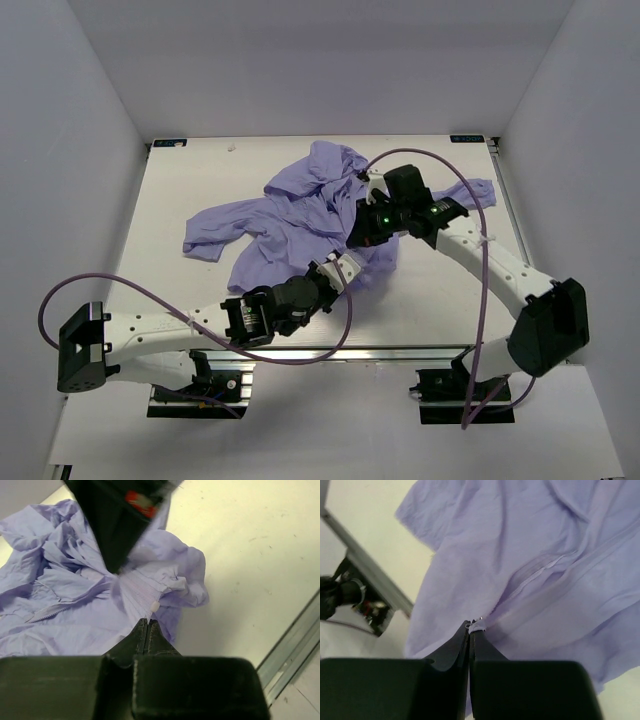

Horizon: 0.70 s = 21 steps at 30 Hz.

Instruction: Zip up the jacket

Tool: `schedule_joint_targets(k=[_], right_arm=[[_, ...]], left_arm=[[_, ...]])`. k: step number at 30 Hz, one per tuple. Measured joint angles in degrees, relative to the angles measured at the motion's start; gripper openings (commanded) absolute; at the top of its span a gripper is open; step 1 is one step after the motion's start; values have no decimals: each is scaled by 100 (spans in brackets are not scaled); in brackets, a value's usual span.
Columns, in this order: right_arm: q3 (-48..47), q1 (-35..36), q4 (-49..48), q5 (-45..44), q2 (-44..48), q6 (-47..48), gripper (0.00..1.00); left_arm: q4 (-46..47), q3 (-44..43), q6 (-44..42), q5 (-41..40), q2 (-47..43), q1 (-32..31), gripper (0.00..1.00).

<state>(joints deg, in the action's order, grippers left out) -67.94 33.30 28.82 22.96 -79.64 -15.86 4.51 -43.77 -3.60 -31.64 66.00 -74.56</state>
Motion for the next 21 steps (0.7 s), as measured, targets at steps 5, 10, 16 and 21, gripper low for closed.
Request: schedule_joint_targets(k=[5, 10, 16, 21], right_arm=[[-636, -367, -293, -264, -1021, 282, 0], [-2247, -944, -673, -243, -2802, 424, 0], [-4406, -1375, -1410, -391, -4815, 422, 0], [-5027, -1635, -2704, -898, -5683, 76, 0]], left_arm=[[-203, 0, 157, 374, -2, 11, 0], [-326, 48, 680, 938, 0, 35, 0], [-498, 264, 1303, 1582, 267, 44, 0], [-577, 505, 1683, 2100, 531, 42, 0]])
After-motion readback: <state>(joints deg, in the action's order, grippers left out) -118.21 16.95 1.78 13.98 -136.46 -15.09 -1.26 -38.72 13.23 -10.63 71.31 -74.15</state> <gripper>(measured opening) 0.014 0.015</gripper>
